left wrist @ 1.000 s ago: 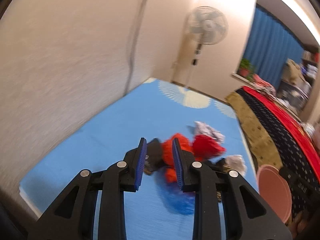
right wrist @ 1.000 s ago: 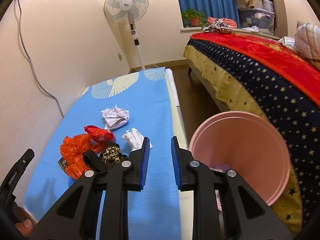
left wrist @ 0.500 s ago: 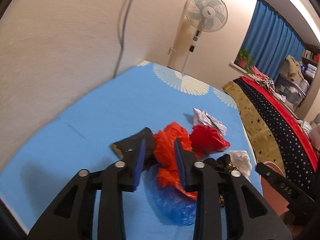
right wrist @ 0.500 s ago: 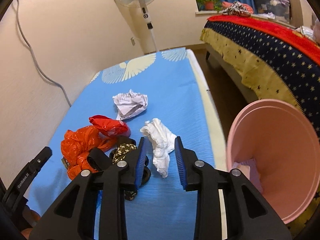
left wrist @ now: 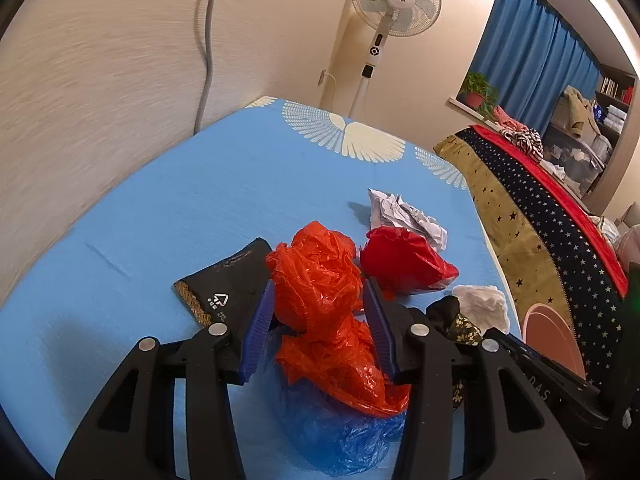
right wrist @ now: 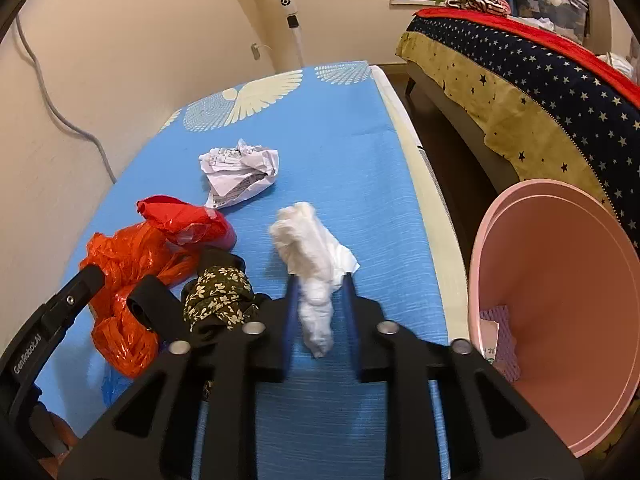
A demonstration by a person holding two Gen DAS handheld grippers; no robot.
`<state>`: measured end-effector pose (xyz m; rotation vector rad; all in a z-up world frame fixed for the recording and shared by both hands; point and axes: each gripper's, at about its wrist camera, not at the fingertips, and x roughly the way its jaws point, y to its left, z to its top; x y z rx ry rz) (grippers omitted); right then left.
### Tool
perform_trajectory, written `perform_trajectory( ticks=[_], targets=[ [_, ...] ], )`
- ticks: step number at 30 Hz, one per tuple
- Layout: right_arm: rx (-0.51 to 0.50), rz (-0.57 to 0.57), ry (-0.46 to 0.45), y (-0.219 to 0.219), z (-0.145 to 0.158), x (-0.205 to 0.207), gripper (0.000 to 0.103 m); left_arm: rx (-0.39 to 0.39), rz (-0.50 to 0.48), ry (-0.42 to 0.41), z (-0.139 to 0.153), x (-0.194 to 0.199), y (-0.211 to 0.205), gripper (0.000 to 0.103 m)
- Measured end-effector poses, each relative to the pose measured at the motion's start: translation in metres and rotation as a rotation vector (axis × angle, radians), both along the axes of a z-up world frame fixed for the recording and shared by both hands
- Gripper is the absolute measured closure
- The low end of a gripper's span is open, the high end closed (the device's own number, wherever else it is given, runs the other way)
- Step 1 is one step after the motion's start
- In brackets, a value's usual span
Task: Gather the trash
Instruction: 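Grasp a white crumpled tissue with the right gripper while the left grasps the red plastic bag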
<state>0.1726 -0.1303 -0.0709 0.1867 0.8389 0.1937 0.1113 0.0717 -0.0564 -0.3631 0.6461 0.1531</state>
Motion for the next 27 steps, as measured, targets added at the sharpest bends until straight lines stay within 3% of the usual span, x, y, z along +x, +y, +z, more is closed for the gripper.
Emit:
perform_trajectory(
  ticks=[5, 7, 20, 27],
  targets=[
    [-0.026, 0.011, -0.036, 0.002, 0.011, -0.010, 0.092, -0.001, -0.006, -0.002, 0.003, 0.000, 0.001, 0.087],
    [-0.030, 0.010, -0.055, 0.000, 0.018, -0.015, 0.092, 0.003, -0.011, -0.010, 0.006, -0.003, 0.001, 0.090],
    [-0.006, -0.037, -0.133, -0.023, 0.054, -0.054, 0.092, 0.101, -0.017, -0.116, 0.048, -0.036, -0.007, 0.097],
    [-0.006, -0.040, -0.177, -0.030, 0.071, -0.075, 0.092, 0.115, -0.013, -0.161, 0.064, -0.055, -0.005, 0.098]
  ],
)
